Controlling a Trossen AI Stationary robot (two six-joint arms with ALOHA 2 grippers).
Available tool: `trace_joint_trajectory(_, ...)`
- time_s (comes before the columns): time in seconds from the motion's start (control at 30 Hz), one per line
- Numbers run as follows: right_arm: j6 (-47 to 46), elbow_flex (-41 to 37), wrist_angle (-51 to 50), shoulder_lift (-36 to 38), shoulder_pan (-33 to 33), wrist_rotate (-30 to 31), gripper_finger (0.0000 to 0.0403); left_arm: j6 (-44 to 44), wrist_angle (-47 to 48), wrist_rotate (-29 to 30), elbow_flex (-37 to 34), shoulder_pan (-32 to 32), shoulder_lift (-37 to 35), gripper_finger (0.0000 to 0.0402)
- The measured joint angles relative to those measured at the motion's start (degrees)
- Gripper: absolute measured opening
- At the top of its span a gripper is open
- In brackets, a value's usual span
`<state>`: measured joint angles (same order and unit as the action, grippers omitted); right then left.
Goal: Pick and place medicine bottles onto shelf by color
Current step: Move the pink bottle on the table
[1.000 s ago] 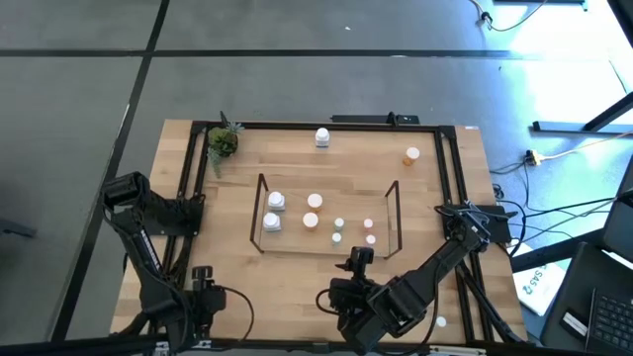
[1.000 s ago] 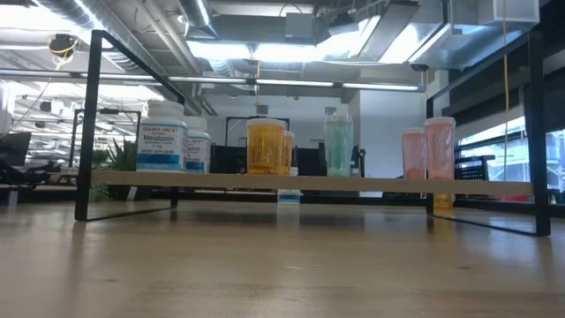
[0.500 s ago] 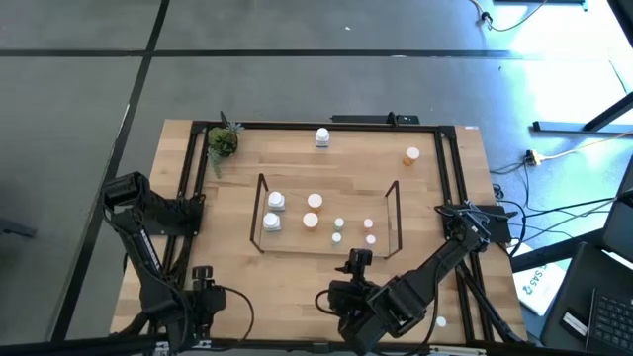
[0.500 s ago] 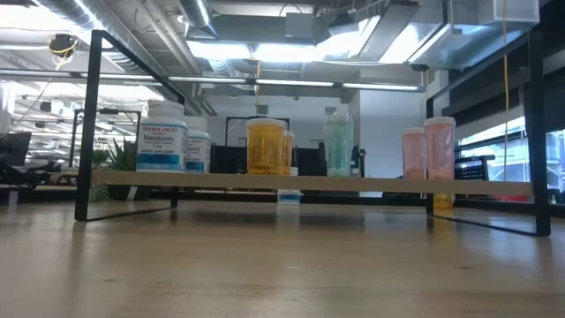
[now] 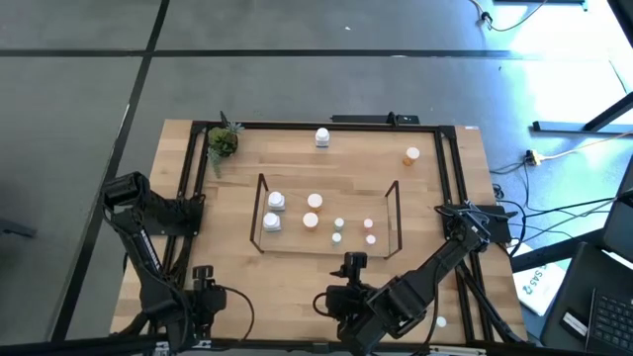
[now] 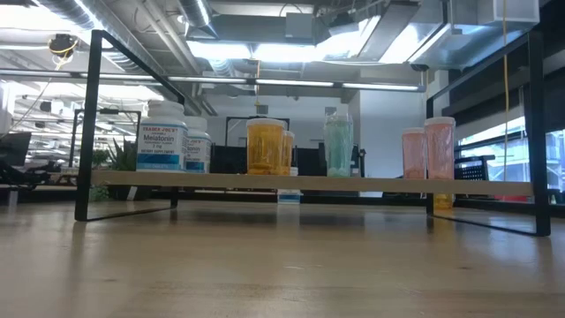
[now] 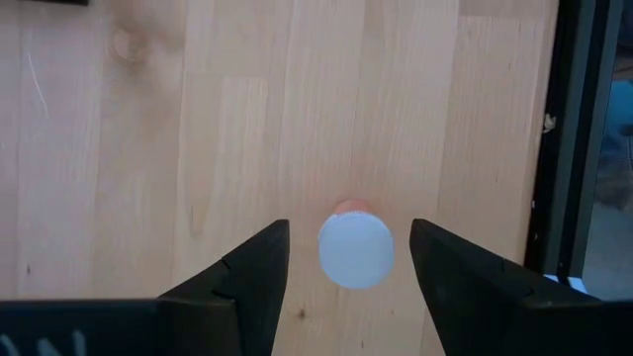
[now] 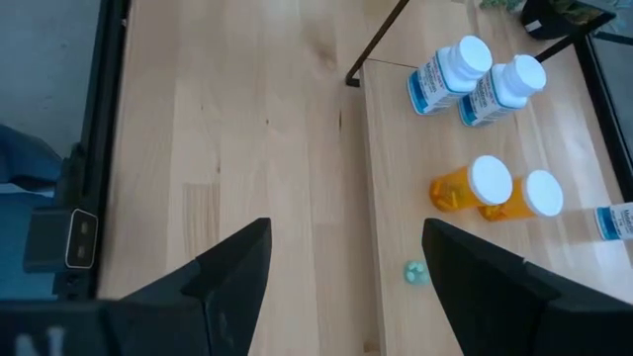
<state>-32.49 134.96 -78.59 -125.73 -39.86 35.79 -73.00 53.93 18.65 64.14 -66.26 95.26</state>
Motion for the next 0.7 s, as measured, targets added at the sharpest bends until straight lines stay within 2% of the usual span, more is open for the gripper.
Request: trace_joint_trajectory(0.7,-0.08,0.00,-0.02,0.00,-0.04,-0.02,0.0264,-1.88,-0.25,-0.19,-0.02,0.00,1.84,0.0205)
